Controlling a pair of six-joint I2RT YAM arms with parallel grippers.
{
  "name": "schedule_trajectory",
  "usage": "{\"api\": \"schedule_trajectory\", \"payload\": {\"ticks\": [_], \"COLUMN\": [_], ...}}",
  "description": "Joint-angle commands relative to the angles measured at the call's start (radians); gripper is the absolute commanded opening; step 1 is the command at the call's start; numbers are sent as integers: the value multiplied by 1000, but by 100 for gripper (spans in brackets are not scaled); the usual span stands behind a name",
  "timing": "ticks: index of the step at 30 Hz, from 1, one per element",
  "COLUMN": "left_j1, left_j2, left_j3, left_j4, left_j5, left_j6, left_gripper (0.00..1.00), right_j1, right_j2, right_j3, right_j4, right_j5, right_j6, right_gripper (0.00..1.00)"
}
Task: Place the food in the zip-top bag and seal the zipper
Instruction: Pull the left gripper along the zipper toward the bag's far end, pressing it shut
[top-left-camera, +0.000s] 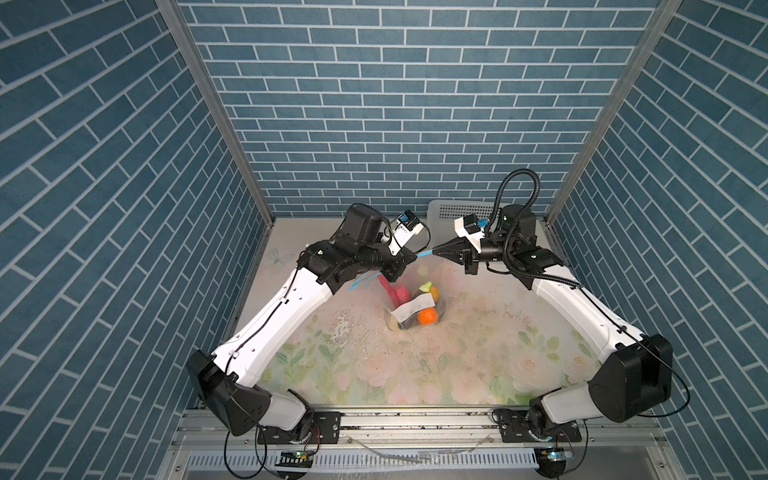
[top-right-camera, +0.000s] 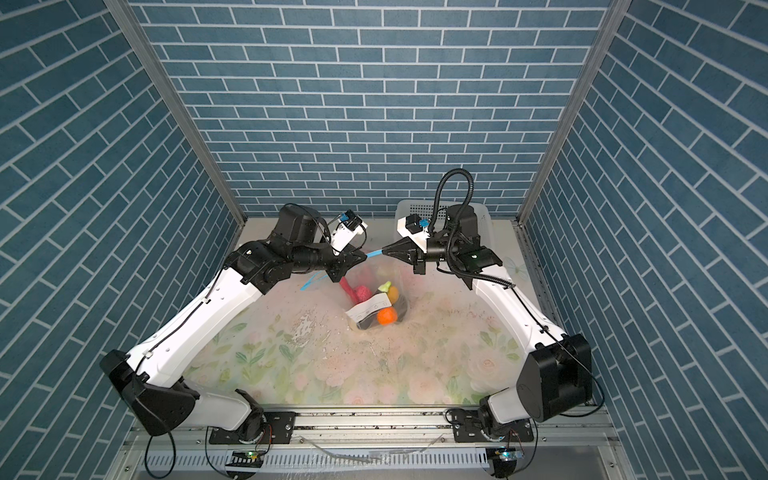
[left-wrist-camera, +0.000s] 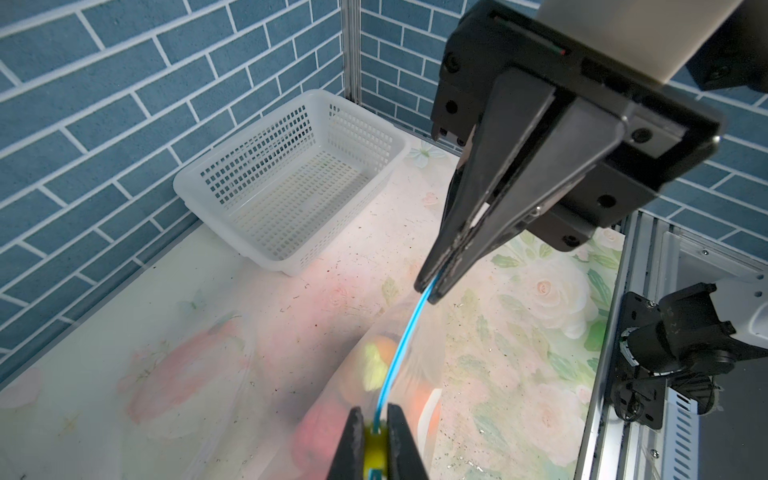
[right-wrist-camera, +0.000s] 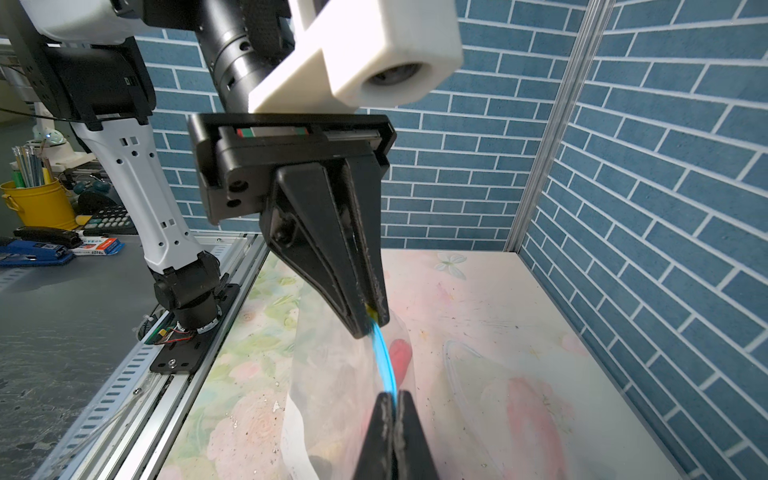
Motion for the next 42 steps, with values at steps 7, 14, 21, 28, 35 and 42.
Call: {"api": "schedule_trajectory", "payload": {"ticks": [7,14,21,28,35,42], "left_j1": [14,14,15,17,19,23], "left_j2": [-53,-52,-69,-77,-87,-108], "left_j3": [-27,-4,-9,-8,-7,-18], "left_j4": [-100,-147,-174,-194,-216,-232], "left_j5": [-90,-97,-113,-127,-139,-150], "left_j6": [20,14,16,19,26,25], "left_gripper": [9,9,9,9,9,9], "right_j1": [-35,-45,-57,-70,-79,-85], "right_j2": [-49,-55,-62,-69,-69,-74], "right_j3": [-6,-6,-4,-4,-1,-4], "right_j4": [-2,-15,-27,-37,-45,-54], "right_j5": [11,15,21,24,24,27], "right_j6": [-50,-53,-57,-62,-62,-63], "right_gripper": [0,0,0,0,0,0]}}
